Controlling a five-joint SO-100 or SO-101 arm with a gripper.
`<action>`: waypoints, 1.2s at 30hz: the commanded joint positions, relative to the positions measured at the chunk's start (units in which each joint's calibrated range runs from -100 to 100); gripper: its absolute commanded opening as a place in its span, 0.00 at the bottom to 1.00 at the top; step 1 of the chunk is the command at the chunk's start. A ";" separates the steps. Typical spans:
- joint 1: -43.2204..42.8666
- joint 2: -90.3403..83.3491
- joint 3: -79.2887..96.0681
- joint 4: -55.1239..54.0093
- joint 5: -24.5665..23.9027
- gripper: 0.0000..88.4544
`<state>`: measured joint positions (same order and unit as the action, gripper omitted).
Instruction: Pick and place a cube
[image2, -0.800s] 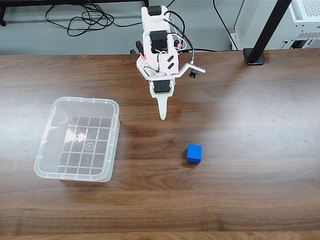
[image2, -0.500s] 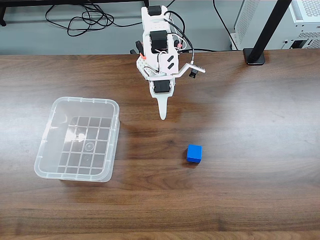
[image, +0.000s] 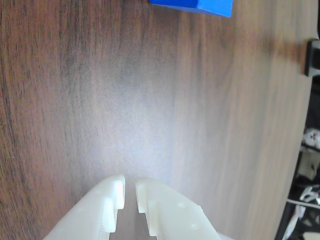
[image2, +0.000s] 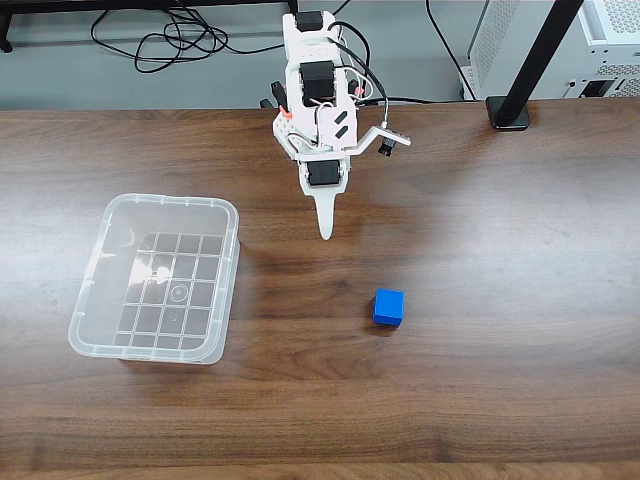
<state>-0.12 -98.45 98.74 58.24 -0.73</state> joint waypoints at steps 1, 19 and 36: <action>0.41 -0.72 -0.80 0.04 -0.01 0.02; 0.41 -0.72 -0.80 0.04 -0.01 0.02; -0.32 -0.72 -0.71 -0.05 -0.22 0.02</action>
<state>-0.12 -98.45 98.74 58.24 -0.73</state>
